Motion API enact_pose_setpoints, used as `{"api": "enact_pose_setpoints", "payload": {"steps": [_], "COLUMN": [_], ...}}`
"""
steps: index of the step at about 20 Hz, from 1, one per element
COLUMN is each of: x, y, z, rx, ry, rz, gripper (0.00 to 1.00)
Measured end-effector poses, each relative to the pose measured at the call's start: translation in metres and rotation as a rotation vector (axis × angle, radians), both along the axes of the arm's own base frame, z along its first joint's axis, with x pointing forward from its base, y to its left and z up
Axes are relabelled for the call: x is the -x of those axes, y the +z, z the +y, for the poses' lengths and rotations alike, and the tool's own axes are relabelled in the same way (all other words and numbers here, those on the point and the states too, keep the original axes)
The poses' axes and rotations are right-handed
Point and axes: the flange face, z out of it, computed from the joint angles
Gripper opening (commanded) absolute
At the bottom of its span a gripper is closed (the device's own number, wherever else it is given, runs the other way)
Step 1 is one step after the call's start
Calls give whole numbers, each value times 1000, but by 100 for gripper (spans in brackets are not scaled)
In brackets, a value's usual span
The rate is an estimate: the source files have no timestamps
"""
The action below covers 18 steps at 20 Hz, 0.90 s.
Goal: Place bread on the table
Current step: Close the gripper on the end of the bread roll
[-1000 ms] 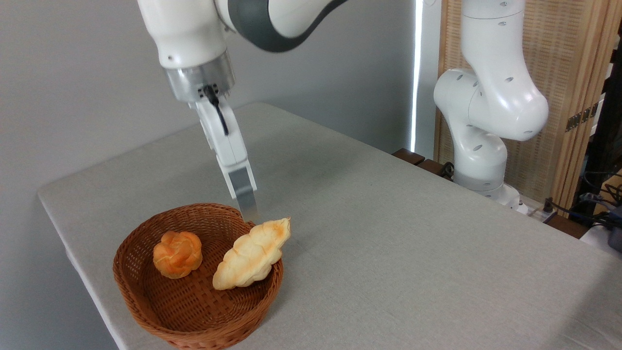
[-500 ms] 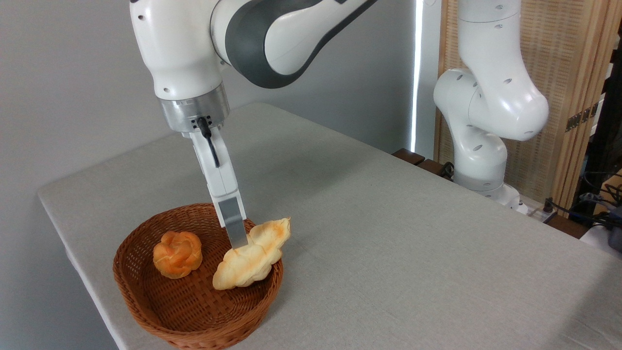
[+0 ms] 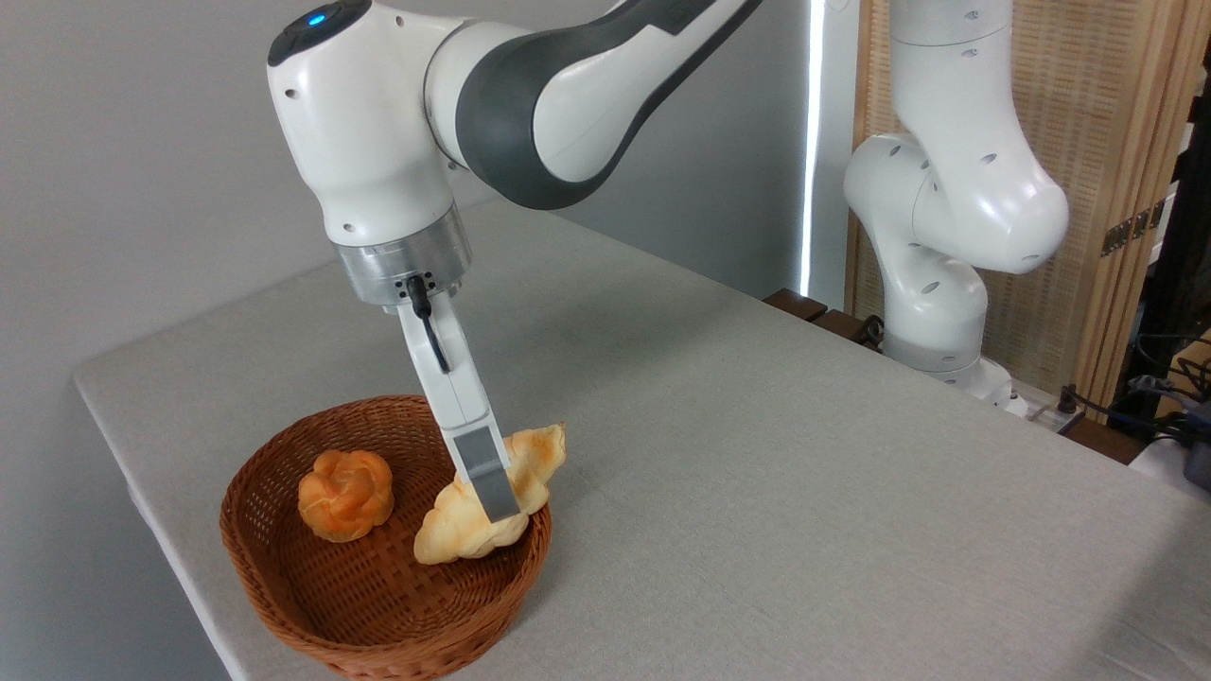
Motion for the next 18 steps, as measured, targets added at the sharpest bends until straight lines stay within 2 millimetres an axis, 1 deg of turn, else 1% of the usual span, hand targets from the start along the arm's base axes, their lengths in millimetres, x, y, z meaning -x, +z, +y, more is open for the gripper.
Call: {"api": "enact_pose_setpoints", "payload": {"steps": [6,12,13,14,16,17,18], "x": [1,5,5,5,6,6,6], "y": [-4,-17,-17,-17,-18,-18,-18], "z": [4,5,5,5,5,5,4], "rx": [-45,-46,-46,-46,-46,-46,-46], "ry": [-34,-42,-42,-42,-43,-43,-43], "rz": [6,34,35,35,36,36,36], "gripper": [100,99,97,93,80,76,75]}}
